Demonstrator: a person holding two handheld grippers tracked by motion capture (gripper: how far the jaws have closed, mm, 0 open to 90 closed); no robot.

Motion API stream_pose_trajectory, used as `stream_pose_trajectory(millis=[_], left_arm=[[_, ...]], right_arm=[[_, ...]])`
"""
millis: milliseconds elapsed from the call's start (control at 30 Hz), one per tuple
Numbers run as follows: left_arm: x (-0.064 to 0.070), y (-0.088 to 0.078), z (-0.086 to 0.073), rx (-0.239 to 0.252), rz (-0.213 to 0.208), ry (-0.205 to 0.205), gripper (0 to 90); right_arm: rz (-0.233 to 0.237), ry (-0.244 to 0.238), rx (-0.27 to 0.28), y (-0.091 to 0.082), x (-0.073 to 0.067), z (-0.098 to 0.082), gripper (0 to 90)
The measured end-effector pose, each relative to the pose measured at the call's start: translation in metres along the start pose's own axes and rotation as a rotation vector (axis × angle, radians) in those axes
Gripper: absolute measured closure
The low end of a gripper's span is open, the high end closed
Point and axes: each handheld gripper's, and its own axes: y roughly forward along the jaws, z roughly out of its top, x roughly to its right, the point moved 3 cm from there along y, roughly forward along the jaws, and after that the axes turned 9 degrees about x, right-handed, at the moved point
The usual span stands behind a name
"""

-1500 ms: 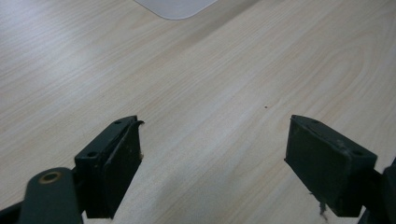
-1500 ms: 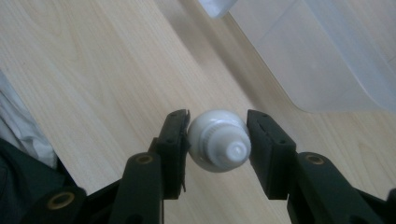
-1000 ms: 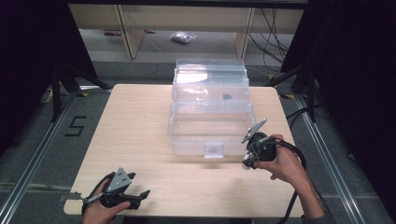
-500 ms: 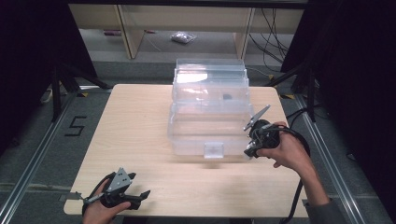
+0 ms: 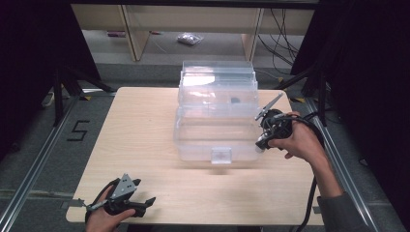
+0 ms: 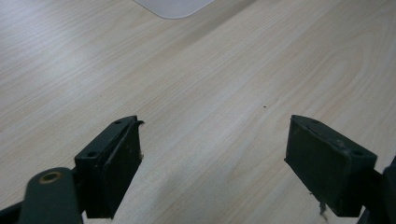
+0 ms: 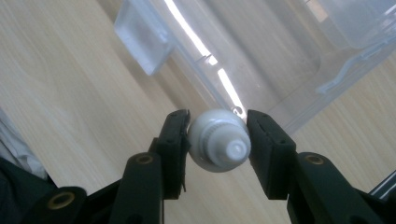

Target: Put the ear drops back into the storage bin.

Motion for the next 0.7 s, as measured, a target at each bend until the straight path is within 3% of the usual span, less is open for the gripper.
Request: stream_pose_trajectory(millis=[367,467,500,600,700], left_arm=[[0.002,0.0,0.0,0.012,-0.003,-0.011,17.8],[0.001,0.0,0.0,0.01,0.001,-0.007,17.8],[0.002,0.0,0.001,0.023,-0.002,-0.025,17.8],[0.001,0.0,0.0,0.012,0.001,-0.01,17.7],[0.001,0.001,0.0,0.022,-0.003,-0.015,17.8]], right_arm=[[-0.019,0.035,-0.017,0.011,0.021,0.022,60.2],[-0.015,0.041,-0.028,0.021,0.026,0.027,60.2],[-0.02,0.043,-0.036,0.025,0.028,0.028,60.2],[-0.016,0.055,-0.054,0.038,0.032,0.031,60.1],[-0.008,0.032,-0.074,0.051,0.038,0.033,60.1]])
